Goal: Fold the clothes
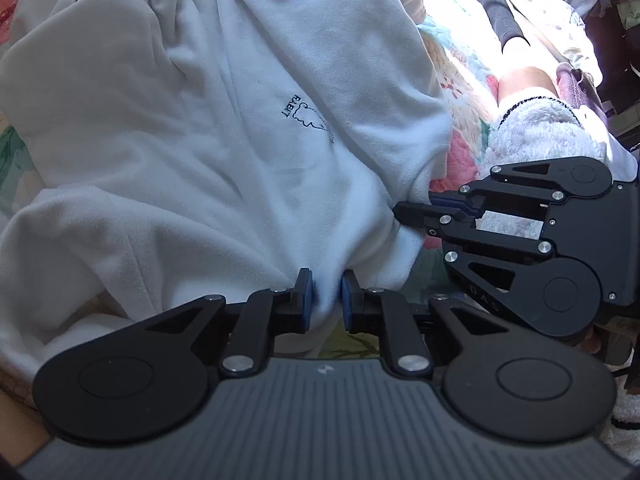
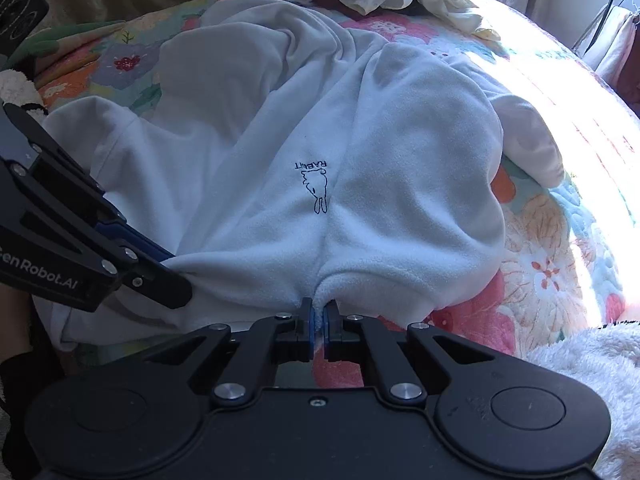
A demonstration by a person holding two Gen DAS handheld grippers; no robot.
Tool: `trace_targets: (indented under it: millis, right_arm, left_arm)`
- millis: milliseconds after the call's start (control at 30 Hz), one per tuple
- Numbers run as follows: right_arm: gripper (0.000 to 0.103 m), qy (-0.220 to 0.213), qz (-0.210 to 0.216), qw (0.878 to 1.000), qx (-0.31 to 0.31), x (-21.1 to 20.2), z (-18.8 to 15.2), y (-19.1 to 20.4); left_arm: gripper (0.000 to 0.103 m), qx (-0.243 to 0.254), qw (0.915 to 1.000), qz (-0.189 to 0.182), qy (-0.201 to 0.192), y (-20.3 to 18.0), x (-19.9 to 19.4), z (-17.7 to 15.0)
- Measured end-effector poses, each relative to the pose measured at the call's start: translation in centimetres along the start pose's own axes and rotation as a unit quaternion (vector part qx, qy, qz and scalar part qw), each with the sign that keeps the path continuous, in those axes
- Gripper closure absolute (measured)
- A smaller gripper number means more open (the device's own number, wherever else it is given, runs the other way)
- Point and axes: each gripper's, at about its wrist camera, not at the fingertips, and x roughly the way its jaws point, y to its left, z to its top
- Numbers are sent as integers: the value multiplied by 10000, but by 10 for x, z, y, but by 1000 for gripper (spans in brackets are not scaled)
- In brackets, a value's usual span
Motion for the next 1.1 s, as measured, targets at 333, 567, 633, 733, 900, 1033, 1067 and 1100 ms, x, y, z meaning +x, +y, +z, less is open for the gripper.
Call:
trace_targets:
  millis: [333, 567, 633, 733, 900, 1033, 1067, 1100]
  right_arm:
    - [65, -400, 53, 9985, 367, -41, 15, -2]
    - [49, -860, 1009, 9832, 1255, -69, 60, -12]
    - [49, -896, 1350, 9774, 1361, -66, 79, -8]
    - [48, -873, 1499, 9759, 1321, -56, 108, 4]
    - [44, -754, 1663, 9748, 1279, -29, 148, 17]
    - [44, -544, 1280, 9834, 1170, -1, 172, 21]
    - [44, -497, 1077, 9873, 1054, 7, 176, 21]
    - [44, -458, 923, 9895, 1012, 12, 177, 20]
  left_arm:
    - [61, 224, 9908, 1120, -730, -4, -58, 3]
    - [49, -764, 9651, 1775, -1765, 70, -141, 24]
    - [47, -982, 9574, 2022, -1811, 97, -152, 31]
    - [43, -1208, 9538, 2099, -1778, 132, -157, 41]
    - [32, -1170, 9641, 1819, -1543, 172, -127, 72]
    - [32, -918, 9619, 2349, -1054, 185, -82, 108]
    - [32, -721, 9641, 2321, -1073, 183, -75, 115]
    - [31, -588, 9690, 2130, -1102, 182, -70, 119]
